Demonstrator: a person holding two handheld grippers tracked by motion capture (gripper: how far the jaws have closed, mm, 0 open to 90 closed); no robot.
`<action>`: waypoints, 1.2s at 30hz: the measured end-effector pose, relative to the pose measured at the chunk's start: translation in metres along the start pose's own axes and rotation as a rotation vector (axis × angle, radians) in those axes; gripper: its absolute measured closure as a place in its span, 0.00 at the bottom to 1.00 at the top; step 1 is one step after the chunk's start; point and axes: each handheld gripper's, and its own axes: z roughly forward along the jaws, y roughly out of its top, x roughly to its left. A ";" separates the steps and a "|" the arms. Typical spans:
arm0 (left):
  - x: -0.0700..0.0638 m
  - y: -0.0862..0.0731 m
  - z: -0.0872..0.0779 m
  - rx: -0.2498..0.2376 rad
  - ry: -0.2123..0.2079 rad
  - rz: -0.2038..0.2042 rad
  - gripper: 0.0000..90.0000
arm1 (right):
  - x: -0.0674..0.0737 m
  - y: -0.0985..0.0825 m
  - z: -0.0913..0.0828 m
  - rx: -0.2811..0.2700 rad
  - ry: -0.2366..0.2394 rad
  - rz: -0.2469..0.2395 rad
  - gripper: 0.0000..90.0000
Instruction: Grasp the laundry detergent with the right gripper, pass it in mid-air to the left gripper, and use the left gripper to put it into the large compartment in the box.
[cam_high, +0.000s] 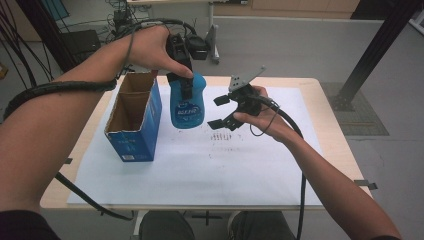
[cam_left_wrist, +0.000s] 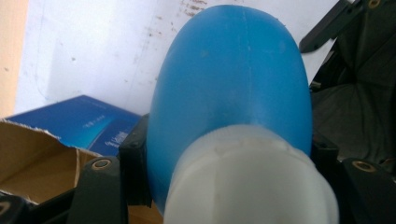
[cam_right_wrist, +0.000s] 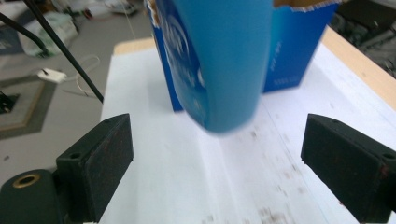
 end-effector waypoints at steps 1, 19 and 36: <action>0.001 0.000 -0.001 -0.003 0.000 -0.017 0.42 | 0.000 -0.002 -0.004 0.010 -0.010 0.001 0.11; 0.017 -0.017 -0.037 -0.009 0.045 -0.263 0.42 | 0.000 -0.028 -0.057 0.172 -0.113 0.076 0.10; 0.053 -0.078 -0.084 -0.038 0.016 -0.697 0.42 | 0.007 -0.039 -0.085 0.264 -0.154 0.079 0.10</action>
